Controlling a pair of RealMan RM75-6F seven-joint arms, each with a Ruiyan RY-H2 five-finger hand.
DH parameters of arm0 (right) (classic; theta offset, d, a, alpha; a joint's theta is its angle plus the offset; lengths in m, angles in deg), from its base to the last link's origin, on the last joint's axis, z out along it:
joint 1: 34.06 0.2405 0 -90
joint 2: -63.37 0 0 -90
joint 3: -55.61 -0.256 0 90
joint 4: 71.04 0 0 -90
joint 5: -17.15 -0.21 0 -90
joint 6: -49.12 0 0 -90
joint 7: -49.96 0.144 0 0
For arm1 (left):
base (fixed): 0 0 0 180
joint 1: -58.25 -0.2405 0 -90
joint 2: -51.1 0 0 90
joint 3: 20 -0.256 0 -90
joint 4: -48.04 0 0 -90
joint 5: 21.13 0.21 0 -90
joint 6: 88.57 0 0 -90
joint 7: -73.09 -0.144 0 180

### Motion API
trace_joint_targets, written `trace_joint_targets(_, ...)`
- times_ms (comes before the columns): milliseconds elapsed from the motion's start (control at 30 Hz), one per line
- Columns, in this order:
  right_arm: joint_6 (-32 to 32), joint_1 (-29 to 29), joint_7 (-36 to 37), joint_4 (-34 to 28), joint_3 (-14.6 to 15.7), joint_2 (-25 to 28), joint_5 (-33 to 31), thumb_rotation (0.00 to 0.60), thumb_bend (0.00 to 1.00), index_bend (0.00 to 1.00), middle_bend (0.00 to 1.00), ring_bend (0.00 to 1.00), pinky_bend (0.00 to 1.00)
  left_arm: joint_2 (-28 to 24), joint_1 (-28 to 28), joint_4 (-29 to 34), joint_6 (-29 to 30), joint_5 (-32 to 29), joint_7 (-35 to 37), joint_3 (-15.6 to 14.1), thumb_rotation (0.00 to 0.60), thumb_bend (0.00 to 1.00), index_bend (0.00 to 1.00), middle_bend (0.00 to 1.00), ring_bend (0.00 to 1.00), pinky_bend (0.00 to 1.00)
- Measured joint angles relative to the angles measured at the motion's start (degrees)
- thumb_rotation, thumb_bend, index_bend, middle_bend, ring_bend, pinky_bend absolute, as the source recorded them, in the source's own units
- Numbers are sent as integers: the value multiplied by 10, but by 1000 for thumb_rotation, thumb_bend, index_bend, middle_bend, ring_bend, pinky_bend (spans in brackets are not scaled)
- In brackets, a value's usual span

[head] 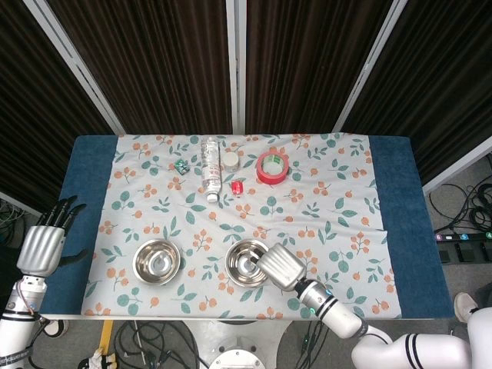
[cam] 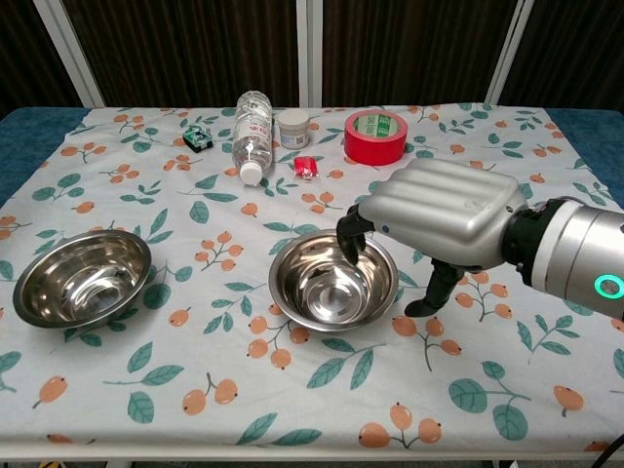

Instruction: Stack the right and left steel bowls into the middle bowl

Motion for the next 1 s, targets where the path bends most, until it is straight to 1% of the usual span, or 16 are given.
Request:
trace_joint_targets(67,0,1,-4,-13,1,12,-9,600,0,253,235,875,884,0,0,1,0,1,-2,0,600,39,200,172,107,219)
trace_joint_targets(167,-9,0,-8,-37,3,31,-14,600,0,243,230,875,883,0,1,4,-1,3,-6,-1,600,38,200,172,108,219)
trace_joint_targets(300,-45,-13,1,-74,6,66,-4,600,0,243,238,875,883,-1,1,11,-1,12,-11,-6,600,39,201,171,107,219)
trace_joint_targets(433,-87,-32,29,-98,6,102,14,600,0,242,255,875,883,3,3,11,-2,38,-23,-21,600,39,214,174,111,286)
trace_joint_targets(533,-116,-47,67,-111,1,134,24,600,0,243,257,875,883,9,8,10,-7,68,-47,-39,600,40,243,190,145,343)
trace_joint_targets(600,-130,-56,101,-116,-6,158,27,600,0,243,259,875,883,13,12,12,-14,89,-70,-52,600,45,275,193,177,398)
trace_joint_targets(700,-148,-68,152,-119,-21,194,28,600,0,242,265,875,883,19,23,20,-26,126,-109,-70,600,52,299,203,266,513)
trace_joint_targets(767,-159,-76,183,-119,-30,214,27,600,0,242,266,875,883,21,29,26,-34,142,-126,-78,600,59,306,225,348,599)
trace_joint_targets(833,-169,-85,215,-116,-38,236,25,600,0,242,268,875,883,25,37,31,-45,164,-146,-89,600,64,319,255,422,659)
trace_joint_targets(900,-177,-94,243,-110,-44,253,24,600,0,242,270,875,883,31,46,32,-57,182,-163,-98,600,76,335,287,484,699)
trace_joint_targets(1000,-184,-106,271,-98,-47,270,24,600,0,242,271,875,883,42,56,25,-73,197,-181,-106,600,101,351,314,541,734)
